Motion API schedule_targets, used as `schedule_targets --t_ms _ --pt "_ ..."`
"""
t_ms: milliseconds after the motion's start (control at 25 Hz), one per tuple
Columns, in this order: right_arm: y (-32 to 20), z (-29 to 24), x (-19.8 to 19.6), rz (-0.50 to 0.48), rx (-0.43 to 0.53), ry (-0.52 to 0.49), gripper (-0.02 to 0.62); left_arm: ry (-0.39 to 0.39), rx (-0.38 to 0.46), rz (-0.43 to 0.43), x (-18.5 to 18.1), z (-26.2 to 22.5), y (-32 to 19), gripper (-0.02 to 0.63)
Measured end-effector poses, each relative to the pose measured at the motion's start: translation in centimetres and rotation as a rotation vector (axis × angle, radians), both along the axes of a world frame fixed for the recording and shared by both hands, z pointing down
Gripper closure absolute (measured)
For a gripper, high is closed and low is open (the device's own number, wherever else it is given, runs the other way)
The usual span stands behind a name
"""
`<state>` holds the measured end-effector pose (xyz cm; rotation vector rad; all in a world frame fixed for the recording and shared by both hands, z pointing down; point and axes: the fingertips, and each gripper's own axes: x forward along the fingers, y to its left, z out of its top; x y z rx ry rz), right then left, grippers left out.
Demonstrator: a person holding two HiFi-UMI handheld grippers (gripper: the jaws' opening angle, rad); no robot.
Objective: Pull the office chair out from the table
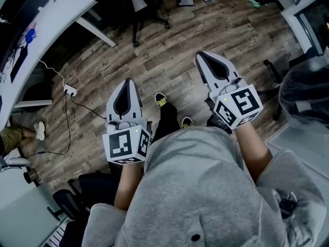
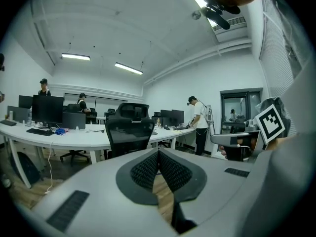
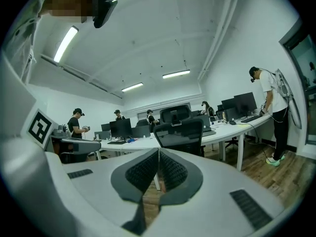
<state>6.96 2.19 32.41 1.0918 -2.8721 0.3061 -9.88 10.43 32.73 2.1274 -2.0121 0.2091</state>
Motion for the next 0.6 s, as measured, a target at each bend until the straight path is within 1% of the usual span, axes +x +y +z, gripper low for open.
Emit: schedule_targets --t_ms 240,400,600 --pt "-4.0 1.2 -3.6 -0.007 -0.035 0.015 0.566 0.016 -0.015 -0.007 -3.7 0.8 -4.5 0.594" --pt "-6.3 1.1 -5.7 -0.013 -0.024 0.051 0.566 0.023 -0.014 -0.003 -5.6 1.0 -7.3 0.594" --pt "-9.3 0.2 -8.3 -0.011 -0.009 0.053 0.566 0.014 -0.003 0.008 -7.9 0.4 -10.1 0.594"
